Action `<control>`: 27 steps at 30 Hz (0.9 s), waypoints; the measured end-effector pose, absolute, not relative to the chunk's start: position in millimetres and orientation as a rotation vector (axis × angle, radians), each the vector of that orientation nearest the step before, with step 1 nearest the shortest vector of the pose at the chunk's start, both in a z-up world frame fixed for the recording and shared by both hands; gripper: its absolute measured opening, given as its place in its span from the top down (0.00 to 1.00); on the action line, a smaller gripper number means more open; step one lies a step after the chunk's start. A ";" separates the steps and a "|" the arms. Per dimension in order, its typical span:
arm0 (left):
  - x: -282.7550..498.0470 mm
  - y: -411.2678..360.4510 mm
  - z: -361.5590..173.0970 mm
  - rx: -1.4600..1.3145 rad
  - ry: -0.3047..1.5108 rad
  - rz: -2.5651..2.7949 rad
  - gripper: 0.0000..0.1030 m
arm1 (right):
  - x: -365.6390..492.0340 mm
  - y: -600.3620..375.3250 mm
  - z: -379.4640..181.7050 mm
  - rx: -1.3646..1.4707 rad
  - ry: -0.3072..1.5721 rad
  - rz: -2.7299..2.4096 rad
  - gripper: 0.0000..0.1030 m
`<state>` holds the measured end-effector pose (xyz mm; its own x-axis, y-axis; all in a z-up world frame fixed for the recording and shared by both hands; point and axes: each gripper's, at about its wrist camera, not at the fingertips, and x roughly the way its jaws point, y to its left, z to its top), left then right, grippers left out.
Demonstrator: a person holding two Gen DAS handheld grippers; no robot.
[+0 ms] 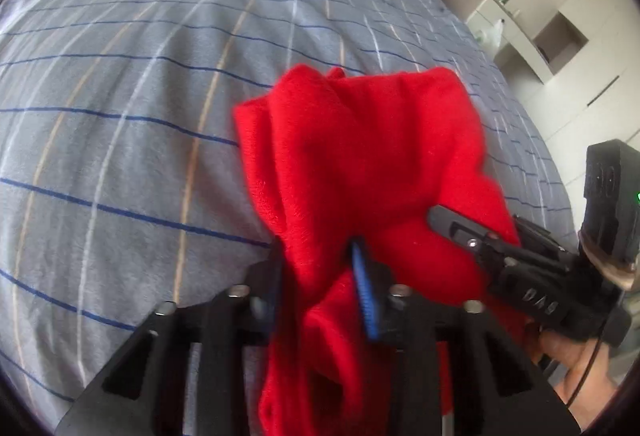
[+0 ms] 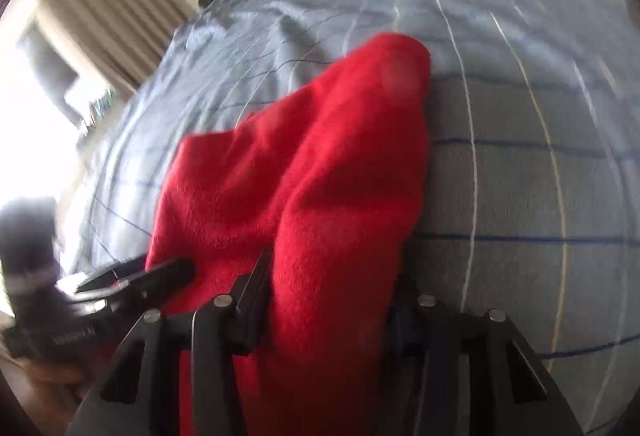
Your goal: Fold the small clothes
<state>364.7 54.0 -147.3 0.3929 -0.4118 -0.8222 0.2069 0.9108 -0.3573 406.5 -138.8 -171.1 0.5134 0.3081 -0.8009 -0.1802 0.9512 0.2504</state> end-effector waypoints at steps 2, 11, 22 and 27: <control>358.6 49.8 -139.6 -0.164 1.063 -0.377 0.80 | 393.6 -110.7 -163.0 -0.058 0.908 0.261 0.69; 336.6 72.1 -37.2 -0.140 0.812 -0.394 0.82 | 366.0 -95.0 -71.5 -0.032 0.626 0.328 0.71; 287.4 96.0 -101.3 0.000 0.869 -0.136 0.17 | 356.3 -143.6 -121.0 0.011 0.830 0.195 0.11; 211.9 85.8 -81.6 0.123 0.685 -0.033 0.01 | 280.5 -169.7 -131.5 -0.067 0.789 0.177 0.08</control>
<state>211.9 85.8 -81.6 0.7745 0.0097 -0.6325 0.0711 0.9922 0.1023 280.5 -169.7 -131.5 0.6902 0.1337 -0.7111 -0.1836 0.9830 0.0066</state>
